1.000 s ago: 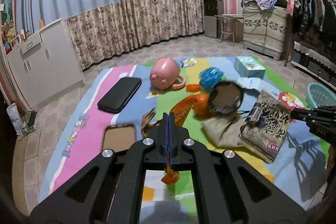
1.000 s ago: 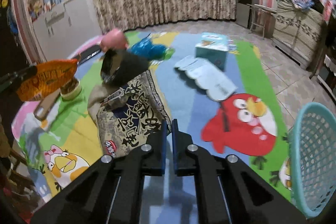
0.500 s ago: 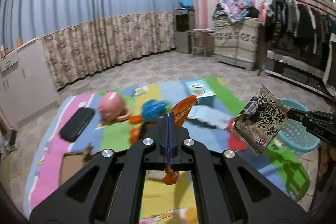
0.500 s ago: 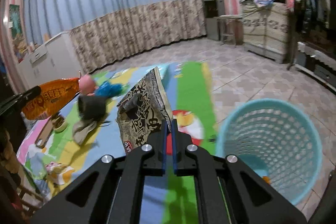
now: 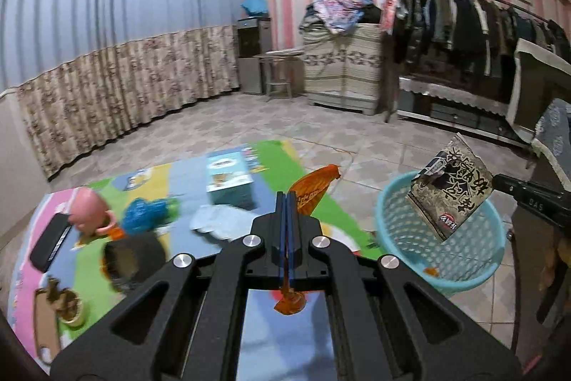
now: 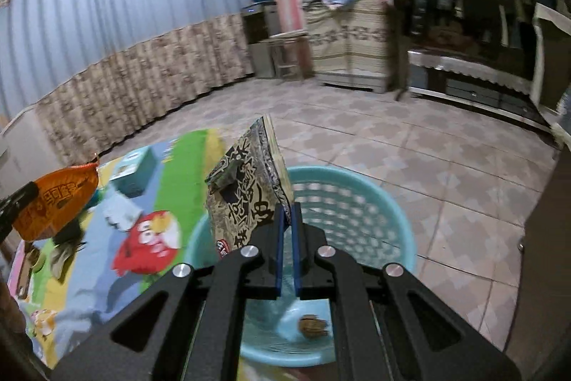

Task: Collect trash
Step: 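Carry the printed snack bag in the right tool and the chip bag in the left tool to the basket, then open both tools over the basket, dropping both bags inside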

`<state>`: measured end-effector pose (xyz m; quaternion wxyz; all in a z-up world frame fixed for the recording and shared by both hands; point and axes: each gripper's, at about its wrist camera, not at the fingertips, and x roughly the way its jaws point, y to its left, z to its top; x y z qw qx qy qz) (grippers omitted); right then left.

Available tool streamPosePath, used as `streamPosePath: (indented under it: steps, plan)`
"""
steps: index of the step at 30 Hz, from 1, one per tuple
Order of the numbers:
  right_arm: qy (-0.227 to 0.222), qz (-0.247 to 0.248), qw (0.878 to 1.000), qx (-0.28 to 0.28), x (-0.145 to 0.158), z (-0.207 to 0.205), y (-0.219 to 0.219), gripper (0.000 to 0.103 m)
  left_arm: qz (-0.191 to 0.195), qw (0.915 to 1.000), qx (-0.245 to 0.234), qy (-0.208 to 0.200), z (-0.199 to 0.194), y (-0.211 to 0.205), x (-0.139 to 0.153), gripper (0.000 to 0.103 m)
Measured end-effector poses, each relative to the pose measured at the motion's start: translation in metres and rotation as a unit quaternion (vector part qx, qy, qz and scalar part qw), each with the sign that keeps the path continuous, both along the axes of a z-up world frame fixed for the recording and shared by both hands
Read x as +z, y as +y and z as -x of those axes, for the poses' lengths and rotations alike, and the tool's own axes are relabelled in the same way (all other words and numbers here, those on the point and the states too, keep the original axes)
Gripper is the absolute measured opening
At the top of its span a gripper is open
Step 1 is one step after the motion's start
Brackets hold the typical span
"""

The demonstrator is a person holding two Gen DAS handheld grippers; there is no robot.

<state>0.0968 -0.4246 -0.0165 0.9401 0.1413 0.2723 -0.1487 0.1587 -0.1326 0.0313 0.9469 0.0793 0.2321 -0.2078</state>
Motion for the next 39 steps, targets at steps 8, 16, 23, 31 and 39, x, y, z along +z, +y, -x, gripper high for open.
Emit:
streamPosePath:
  steps: [8, 16, 23, 31, 39]
  plan:
    - [0.013, -0.009, 0.998, -0.063, -0.012, 0.015, -0.041, 0.004, 0.003, 0.9988, -0.047, 0.015, -0.006, -0.056, -0.013, 0.000]
    - [0.029, -0.007, 0.996, -0.089, -0.019, 0.014, -0.056, 0.004, 0.005, 0.9960, -0.084, 0.030, -0.012, -0.108, -0.028, 0.000]
    - [0.037, -0.006, 0.995, -0.087, -0.021, 0.010, -0.058, 0.004, -0.001, 0.9930, -0.113, 0.035, -0.017, -0.149, -0.039, 0.000]
    - [0.046, -0.009, 0.995, -0.087, -0.022, 0.008, -0.059, 0.004, -0.009, 0.9935, -0.105, 0.045, -0.033, -0.170, -0.051, 0.018]
    - [0.054, -0.009, 0.995, -0.081, -0.026, 0.003, -0.056, 0.004, -0.007, 0.9974, -0.066, 0.026, -0.038, -0.151, -0.044, 0.065]
